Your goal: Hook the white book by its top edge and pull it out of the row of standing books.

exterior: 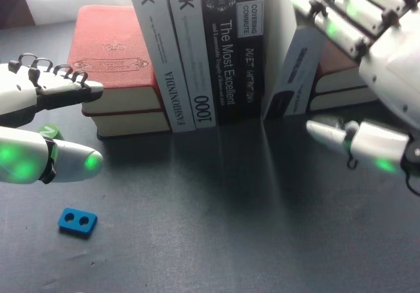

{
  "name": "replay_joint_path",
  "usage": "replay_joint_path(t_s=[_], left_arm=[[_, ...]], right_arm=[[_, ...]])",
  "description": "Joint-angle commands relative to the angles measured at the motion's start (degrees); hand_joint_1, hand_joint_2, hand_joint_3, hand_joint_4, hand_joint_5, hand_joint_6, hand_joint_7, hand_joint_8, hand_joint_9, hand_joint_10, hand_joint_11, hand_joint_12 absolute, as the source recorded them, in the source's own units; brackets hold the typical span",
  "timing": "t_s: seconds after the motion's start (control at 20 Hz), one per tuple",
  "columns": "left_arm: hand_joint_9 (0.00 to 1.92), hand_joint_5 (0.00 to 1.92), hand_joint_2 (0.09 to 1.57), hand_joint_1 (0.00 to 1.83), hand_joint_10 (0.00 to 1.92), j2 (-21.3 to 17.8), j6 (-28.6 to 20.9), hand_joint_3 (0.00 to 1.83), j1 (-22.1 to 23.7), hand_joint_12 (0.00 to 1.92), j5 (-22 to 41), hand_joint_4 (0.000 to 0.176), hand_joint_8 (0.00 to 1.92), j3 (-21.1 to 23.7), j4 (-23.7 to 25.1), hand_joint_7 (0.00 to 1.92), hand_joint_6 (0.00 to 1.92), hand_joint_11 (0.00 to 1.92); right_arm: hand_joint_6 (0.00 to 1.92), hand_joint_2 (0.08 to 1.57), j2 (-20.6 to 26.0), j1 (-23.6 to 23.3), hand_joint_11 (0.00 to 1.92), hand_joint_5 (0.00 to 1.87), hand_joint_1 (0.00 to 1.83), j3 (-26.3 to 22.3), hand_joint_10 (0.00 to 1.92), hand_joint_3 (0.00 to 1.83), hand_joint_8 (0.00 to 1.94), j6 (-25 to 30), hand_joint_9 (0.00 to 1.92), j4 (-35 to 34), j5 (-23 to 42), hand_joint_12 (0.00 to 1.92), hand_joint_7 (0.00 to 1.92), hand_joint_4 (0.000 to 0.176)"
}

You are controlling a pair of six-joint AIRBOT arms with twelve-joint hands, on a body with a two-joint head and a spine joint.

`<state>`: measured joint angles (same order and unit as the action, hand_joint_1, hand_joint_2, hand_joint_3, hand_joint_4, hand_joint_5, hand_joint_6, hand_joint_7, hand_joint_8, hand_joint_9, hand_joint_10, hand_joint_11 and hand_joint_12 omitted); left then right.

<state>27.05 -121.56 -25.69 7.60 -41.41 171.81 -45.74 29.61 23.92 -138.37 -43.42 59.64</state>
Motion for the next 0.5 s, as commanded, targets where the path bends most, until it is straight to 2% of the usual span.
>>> replay_joint_path(t_s=[0.0,0.45], left_arm=[[0.0,0.0,1.19,0.0,0.0,0.1,-0.1,0.01,0.9,0.0,-5.3,0.0,0.0,-0.2,0.8,0.0,0.0,0.0],[0.0,0.0,1.19,0.0,0.0,0.1,-0.1,0.0,0.9,0.0,-5.3,0.0,0.0,-0.4,0.8,0.0,0.0,0.0]], right_arm=[[0.0,1.17,0.6,0.2,0.0,0.0,0.0,-0.5,0.0,0.0,0.0,-0.2,0.0,3.3,4.1,0.0,0.0,0.0],[0.0,1.16,3.4,3.8,0.0,0.0,0.0,-4.9,0.0,0.0,0.0,-0.7,0.0,3.3,4.3,0.0,0.0,0.0]])
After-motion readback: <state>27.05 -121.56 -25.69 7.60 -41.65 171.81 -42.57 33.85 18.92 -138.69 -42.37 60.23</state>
